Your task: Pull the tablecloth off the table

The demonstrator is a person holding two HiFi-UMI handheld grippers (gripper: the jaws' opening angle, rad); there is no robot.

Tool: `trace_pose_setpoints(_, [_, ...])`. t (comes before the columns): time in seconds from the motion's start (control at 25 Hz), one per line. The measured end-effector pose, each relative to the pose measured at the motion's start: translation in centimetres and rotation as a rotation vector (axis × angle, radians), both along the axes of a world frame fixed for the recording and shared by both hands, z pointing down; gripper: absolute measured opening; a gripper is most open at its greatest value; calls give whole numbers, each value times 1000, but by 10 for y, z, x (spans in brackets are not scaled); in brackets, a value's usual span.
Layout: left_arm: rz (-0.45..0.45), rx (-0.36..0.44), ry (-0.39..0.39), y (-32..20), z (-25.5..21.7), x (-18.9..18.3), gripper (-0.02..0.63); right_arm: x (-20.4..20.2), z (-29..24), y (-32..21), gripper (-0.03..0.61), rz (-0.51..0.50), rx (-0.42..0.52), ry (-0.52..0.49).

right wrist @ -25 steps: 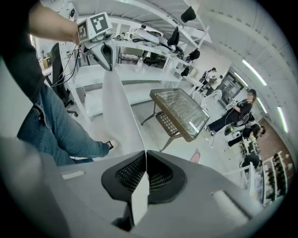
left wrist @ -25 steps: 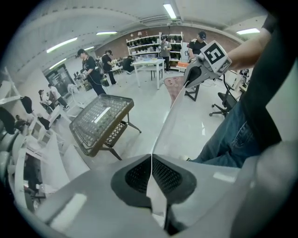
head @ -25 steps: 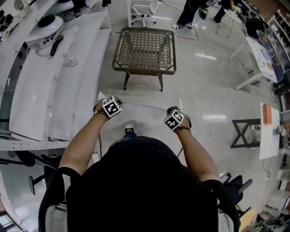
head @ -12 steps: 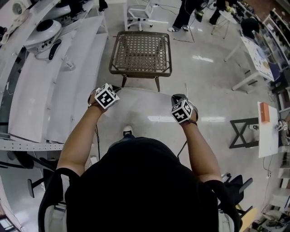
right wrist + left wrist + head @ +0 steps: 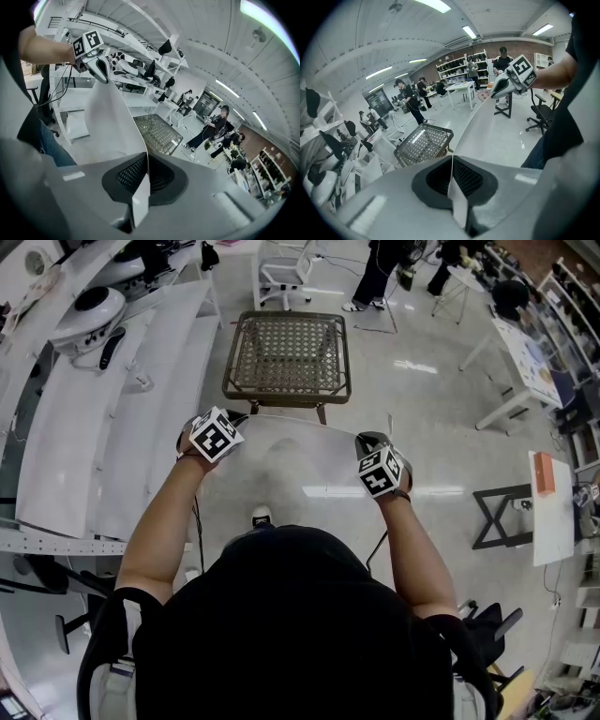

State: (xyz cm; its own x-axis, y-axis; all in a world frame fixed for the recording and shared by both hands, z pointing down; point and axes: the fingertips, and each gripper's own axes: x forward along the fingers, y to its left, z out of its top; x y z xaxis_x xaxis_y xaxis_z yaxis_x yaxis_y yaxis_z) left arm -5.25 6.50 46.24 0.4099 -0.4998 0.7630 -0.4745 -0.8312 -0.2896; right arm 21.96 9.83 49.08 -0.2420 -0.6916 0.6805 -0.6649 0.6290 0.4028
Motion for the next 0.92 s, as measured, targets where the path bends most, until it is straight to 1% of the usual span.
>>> trace_pose_setpoints(0.48, [-3, -33, -2, 6, 9, 1, 0, 0, 17, 5, 32, 2, -39, -15])
trace_pose_setpoints(0.92, [-4, -53, -4, 8, 20, 2, 0, 3, 21, 5, 32, 10, -52, -21])
